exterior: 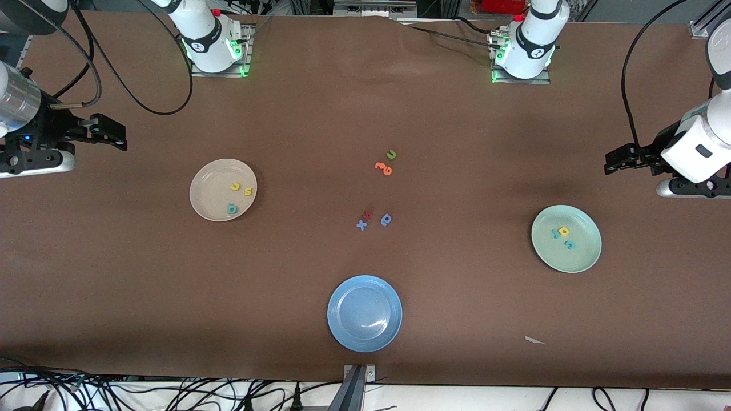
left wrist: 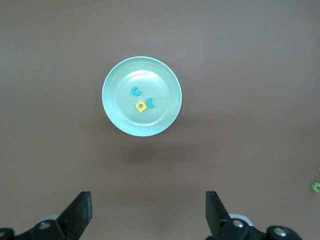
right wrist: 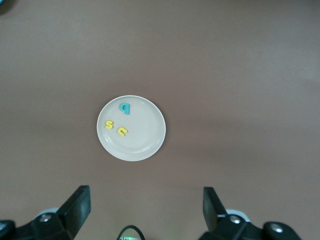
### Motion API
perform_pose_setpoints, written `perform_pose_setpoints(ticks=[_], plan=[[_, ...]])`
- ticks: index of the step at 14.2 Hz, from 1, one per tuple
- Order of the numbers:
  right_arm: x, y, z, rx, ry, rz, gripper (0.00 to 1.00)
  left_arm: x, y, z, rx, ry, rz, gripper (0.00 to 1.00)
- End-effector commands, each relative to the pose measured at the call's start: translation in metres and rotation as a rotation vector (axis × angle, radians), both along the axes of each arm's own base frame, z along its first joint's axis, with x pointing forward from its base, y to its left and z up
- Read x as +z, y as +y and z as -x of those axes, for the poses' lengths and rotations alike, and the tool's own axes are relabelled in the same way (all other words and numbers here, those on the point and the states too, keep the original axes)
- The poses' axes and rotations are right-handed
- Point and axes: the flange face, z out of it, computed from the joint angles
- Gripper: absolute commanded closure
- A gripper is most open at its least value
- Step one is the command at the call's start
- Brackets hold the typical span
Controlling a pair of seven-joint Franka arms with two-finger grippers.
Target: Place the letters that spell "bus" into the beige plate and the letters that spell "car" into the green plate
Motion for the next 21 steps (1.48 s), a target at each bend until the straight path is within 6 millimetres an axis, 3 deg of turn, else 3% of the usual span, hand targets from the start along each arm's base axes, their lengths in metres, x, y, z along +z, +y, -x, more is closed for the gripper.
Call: perform_pose_setpoints(ticks=[1,9,21], plan=[[-0.030,0.002,-0.003,-0.006,0.002,-0.012,0.01,0.007,0.000,0.000,0.001,0.001,0.030,0.00],[-0.029,0.006,-0.003,-0.004,0.015,-0.017,0.01,0.009,0.001,0.001,-0.006,0.010,0.031,0.00],[-0.028,-0.006,-0.004,-0.011,0.015,-0.013,0.00,0.010,-0.001,0.002,-0.010,0.010,0.033,0.00]])
